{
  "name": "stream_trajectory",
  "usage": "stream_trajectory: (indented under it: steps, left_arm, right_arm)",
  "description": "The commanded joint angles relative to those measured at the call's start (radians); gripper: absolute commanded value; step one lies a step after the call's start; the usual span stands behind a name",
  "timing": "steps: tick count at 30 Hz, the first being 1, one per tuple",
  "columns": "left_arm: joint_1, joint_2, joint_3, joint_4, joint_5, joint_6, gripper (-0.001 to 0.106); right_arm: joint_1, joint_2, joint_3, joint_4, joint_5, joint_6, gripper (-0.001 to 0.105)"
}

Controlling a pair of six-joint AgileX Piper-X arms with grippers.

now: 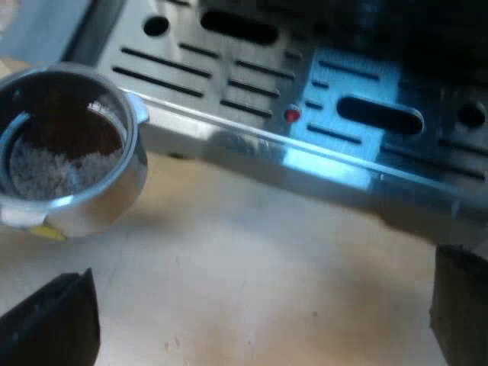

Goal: Put the handle in the coffee machine

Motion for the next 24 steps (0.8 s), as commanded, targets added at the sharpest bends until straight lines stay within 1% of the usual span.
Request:
stream_trajectory:
  steps: [1, 2, 4, 6, 8, 10, 13, 15, 16, 17, 19, 21, 22, 23, 24]
  left_arm:
    - [0.038, 0.017, -0.009, -0.021, 0.059, 0.035, 0.0]
    - [0.047, 0.022, -0.009, -0.018, 0.059, 0.045, 0.0]
    - [0.067, 0.049, -0.009, -0.017, 0.059, 0.084, 0.0]
    - [0.073, 0.074, -0.009, -0.013, 0.059, 0.116, 0.0]
    - [0.078, 0.097, -0.009, -0.013, 0.063, 0.126, 0.0]
    - [0.08, 0.125, -0.009, -0.013, 0.067, 0.148, 0.0]
    - [0.08, 0.145, -0.009, -0.013, 0.067, 0.179, 0.0]
    - [0.08, 0.164, -0.009, -0.017, 0.067, 0.203, 0.0]
    - [0.08, 0.175, -0.009, -0.025, 0.067, 0.205, 0.0]
    - [0.08, 0.179, -0.009, -0.032, 0.065, 0.205, 0.0]
    - [0.08, 0.202, -0.009, -0.071, 0.065, 0.199, 0.0]
    - [0.08, 0.219, -0.009, -0.095, 0.066, 0.196, 0.0]
    - [0.08, 0.223, -0.009, -0.097, 0.066, 0.195, 0.0]
    - [0.08, 0.228, -0.009, -0.104, 0.066, 0.194, 0.0]
    - [0.08, 0.238, -0.009, -0.111, 0.066, 0.195, 0.0]
  right_arm:
    - [0.065, -0.022, -0.009, -0.023, 0.114, -0.02, 0.089]
    - [0.079, -0.022, -0.009, -0.024, 0.135, -0.02, 0.089]
    - [0.134, -0.022, -0.005, -0.025, 0.219, 0.0, 0.089]
    - [0.164, -0.022, 0.005, -0.045, 0.268, 0.01, 0.089]
    - [0.192, -0.022, 0.027, -0.075, 0.296, 0.029, 0.089]
    - [0.218, -0.022, 0.069, -0.148, 0.33, 0.047, 0.089]
    - [0.24, -0.022, 0.14, -0.255, 0.358, 0.052, 0.089]
    - [0.248, -0.022, 0.197, -0.37, 0.378, 0.061, 0.089]
    - [0.252, -0.022, 0.232, -0.444, 0.395, 0.06, 0.089]
    - [0.252, -0.022, 0.249, -0.469, 0.402, 0.06, 0.089]
    - [0.252, -0.022, 0.306, -0.612, 0.419, 0.06, 0.089]
    - [0.252, -0.022, 0.342, -0.68, 0.434, 0.058, 0.089]
    - [0.252, -0.022, 0.346, -0.688, 0.437, 0.058, 0.089]
    - [0.252, -0.022, 0.371, -0.74, 0.454, 0.048, 0.089]
    - [0.252, -0.014, 0.392, -0.795, 0.467, 0.015, 0.089]
